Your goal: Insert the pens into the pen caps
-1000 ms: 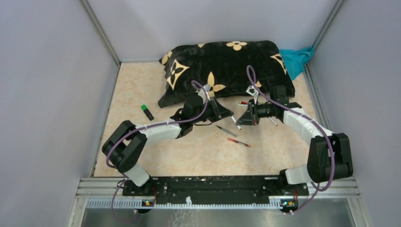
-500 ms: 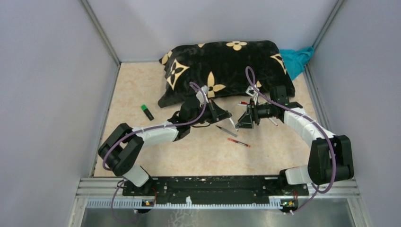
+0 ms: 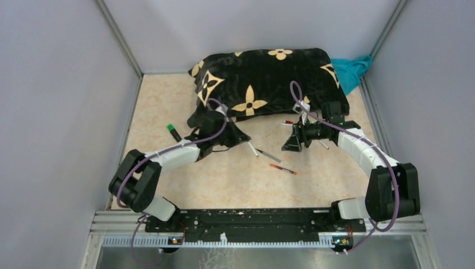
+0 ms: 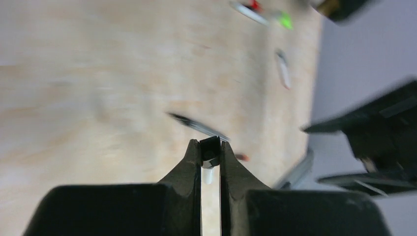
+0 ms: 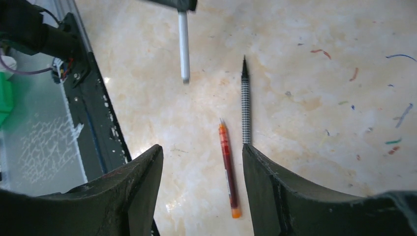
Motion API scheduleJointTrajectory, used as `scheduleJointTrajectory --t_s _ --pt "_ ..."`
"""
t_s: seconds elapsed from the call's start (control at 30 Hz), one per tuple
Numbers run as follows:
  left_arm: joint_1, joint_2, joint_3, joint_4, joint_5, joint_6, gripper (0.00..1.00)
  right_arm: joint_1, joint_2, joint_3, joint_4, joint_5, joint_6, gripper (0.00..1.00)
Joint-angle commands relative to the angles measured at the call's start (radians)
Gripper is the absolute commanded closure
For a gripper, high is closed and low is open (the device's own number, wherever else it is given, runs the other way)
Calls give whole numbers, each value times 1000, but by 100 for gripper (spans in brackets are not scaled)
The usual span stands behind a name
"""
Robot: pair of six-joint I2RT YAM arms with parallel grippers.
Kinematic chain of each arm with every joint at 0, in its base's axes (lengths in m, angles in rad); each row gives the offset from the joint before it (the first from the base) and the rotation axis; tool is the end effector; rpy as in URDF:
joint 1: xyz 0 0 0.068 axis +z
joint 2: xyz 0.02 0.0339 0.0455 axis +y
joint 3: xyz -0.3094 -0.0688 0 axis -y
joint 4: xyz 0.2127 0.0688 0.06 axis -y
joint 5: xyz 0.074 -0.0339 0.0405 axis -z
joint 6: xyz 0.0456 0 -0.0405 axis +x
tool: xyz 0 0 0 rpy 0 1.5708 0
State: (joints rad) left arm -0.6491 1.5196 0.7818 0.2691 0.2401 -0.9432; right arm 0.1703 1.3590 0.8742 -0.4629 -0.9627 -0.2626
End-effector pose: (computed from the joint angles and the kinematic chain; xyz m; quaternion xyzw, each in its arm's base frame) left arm 0.2384 -0.1945 0.2704 -0.0619 0.8459 -0.4429 0.2907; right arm 0.2198 0.0758 0.2887 -0.3198 0.7935 0.4277 0.2917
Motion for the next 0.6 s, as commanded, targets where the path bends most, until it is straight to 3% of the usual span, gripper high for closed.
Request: scheduleJointTrajectory --t_s 0.0,0.27,0.47,0.57 --pt "178 -82 -52 -415 -120 33 100 -36 -53 20 9 66 -32 40" --pt "475 -86 -42 -576 -231 218 100 -61 -56 -1 18 116 -36 40" --pt "572 58 71 -620 -231 308 100 -97 -56 -11 27 286 -33 37" --pt "595 111 106 -618 -232 330 90 -131 -60 -23 41 397 -30 34"
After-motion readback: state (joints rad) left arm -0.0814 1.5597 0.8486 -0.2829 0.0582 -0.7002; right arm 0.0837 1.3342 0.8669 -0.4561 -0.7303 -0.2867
